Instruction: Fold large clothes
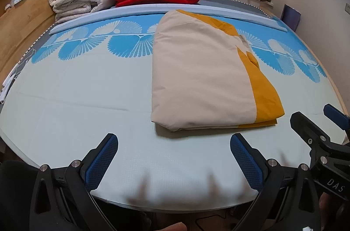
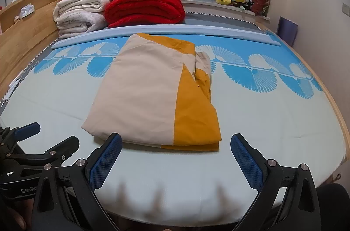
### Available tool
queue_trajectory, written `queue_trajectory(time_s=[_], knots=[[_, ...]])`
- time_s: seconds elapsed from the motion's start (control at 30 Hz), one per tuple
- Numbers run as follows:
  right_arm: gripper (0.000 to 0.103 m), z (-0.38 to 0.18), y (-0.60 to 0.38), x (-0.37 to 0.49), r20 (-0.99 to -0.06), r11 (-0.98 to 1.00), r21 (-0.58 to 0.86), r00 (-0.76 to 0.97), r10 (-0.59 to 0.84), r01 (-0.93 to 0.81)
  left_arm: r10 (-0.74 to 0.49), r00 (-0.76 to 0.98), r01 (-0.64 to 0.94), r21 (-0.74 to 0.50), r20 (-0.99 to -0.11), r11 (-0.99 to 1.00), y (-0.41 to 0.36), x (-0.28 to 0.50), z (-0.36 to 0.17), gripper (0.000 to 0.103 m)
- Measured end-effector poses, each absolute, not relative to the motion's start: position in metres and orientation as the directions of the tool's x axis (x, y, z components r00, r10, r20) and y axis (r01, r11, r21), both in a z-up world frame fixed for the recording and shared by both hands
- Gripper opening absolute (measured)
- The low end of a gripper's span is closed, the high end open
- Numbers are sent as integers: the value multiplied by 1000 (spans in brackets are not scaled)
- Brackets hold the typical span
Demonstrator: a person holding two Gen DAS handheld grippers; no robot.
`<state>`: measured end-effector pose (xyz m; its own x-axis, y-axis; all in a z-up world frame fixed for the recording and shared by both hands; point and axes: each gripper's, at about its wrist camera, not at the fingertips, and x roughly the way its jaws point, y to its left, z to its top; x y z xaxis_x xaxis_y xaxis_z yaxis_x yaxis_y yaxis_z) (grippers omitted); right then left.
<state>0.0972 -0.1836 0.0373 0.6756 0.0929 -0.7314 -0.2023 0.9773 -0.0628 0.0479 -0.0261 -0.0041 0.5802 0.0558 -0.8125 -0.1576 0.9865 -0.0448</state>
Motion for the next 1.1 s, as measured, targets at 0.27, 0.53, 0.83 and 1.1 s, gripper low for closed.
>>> queue_trajectory(time_s=[0.27,0.53,0.83,1.1], knots=[[99,36,-183,97,-733,978,-62,674,91,-200,56,580,-156,-43,-813,987,-28,49,-5,101],[99,36,-184,97,-734,978,-60,673,93,-202,58,580,-156,-42,-813,987,-28,49,-5,101],[99,36,-184,97,-735,978,-60,672,93,-201,52,575,-152,-44,-817,987,-30,51,-6,101],[99,35,-184,96,-737,978,-59,670,92,-199,44,568,-147,-48,-822,988,-27,51,-8,101]])
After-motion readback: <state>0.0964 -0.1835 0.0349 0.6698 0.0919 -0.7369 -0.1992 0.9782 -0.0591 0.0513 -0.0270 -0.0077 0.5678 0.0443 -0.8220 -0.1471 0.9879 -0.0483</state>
